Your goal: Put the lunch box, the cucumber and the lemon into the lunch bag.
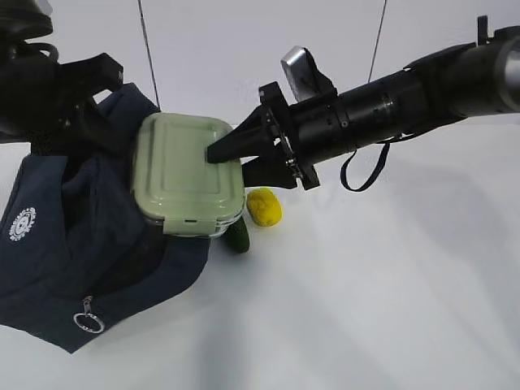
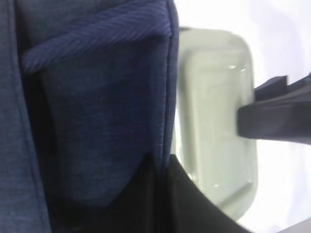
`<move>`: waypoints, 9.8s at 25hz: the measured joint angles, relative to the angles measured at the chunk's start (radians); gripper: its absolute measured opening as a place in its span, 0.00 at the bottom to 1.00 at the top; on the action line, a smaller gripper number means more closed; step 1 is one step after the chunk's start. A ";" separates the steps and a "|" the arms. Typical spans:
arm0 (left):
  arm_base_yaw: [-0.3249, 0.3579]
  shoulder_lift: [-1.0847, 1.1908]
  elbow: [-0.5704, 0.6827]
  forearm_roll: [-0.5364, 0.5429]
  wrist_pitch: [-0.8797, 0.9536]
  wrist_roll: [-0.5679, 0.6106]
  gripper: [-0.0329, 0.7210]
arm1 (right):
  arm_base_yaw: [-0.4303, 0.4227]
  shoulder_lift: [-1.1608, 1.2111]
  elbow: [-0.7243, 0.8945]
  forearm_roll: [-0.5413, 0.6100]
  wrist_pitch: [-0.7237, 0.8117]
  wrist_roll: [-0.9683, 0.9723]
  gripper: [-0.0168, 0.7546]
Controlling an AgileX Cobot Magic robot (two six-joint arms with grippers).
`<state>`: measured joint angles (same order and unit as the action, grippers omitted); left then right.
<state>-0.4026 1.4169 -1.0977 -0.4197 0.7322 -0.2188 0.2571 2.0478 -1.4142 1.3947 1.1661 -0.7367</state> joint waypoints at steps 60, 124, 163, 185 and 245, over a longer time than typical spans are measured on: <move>0.000 0.023 -0.004 -0.374 0.057 0.240 0.04 | 0.192 0.063 -0.212 -0.128 -0.039 -0.211 0.51; 0.235 -0.066 -0.004 -0.200 0.185 0.334 0.04 | 0.210 0.051 -0.400 -0.354 0.045 -0.081 0.61; 0.251 -0.080 -0.002 -0.079 0.057 0.269 0.04 | 0.148 0.196 -0.421 -0.689 -0.238 -0.027 0.61; 0.251 -0.080 -0.002 -0.078 0.057 0.267 0.04 | 0.148 0.255 -0.423 -0.683 -0.416 -0.133 0.75; 0.251 -0.080 -0.002 -0.095 0.057 0.267 0.04 | 0.148 0.331 -0.427 -0.694 -0.397 -0.135 0.65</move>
<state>-0.1515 1.3370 -1.0997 -0.5148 0.7893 0.0482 0.4053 2.3791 -1.8412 0.7003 0.7687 -0.8715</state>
